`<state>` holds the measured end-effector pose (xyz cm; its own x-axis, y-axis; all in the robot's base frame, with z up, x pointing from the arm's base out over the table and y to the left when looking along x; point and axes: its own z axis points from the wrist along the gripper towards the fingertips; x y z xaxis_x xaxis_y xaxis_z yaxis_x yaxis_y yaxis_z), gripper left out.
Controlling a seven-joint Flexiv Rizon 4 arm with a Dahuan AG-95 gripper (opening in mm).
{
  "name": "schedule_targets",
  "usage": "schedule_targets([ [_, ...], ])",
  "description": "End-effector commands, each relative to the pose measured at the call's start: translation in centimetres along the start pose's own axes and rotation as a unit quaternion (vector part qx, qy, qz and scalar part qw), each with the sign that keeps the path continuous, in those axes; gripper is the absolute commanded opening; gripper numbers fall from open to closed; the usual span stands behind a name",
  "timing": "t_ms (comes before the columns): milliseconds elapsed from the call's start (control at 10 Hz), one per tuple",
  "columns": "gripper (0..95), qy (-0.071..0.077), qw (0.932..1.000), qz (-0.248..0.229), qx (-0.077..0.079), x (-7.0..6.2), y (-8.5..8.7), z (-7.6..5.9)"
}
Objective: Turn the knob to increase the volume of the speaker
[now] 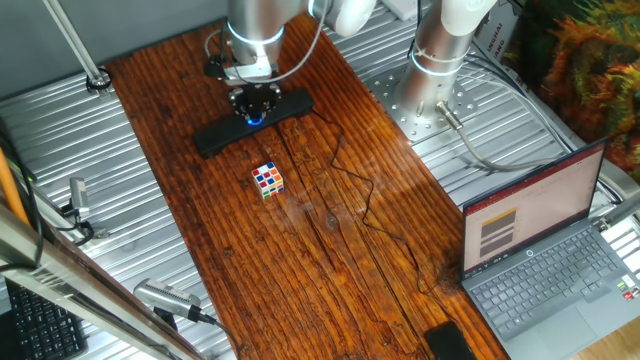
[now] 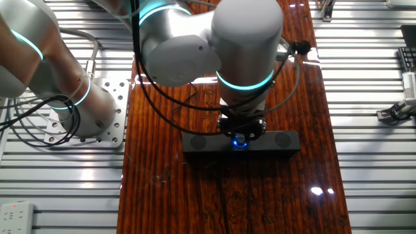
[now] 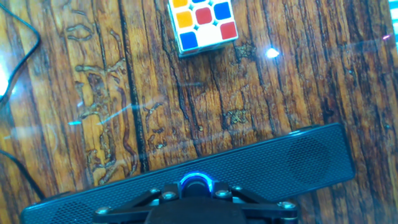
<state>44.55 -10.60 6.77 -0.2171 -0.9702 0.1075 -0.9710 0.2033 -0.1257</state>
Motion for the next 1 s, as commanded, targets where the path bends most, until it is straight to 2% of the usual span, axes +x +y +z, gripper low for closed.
schedule_targets([
  [100,0.0,-0.009,0.9997,0.021,-0.008,0.13,0.03,0.07],
  [300,0.0,-0.018,0.999,0.04,-0.011,0.14,0.03,0.07],
  [500,0.0,-0.008,0.9985,0.053,-0.007,0.16,0.03,0.06],
  [700,0.0,-0.008,0.9978,0.065,-0.005,0.2,0.05,0.1],
  [1000,0.0,-0.017,0.9955,0.092,-0.011,0.45,0.14,-0.12],
])
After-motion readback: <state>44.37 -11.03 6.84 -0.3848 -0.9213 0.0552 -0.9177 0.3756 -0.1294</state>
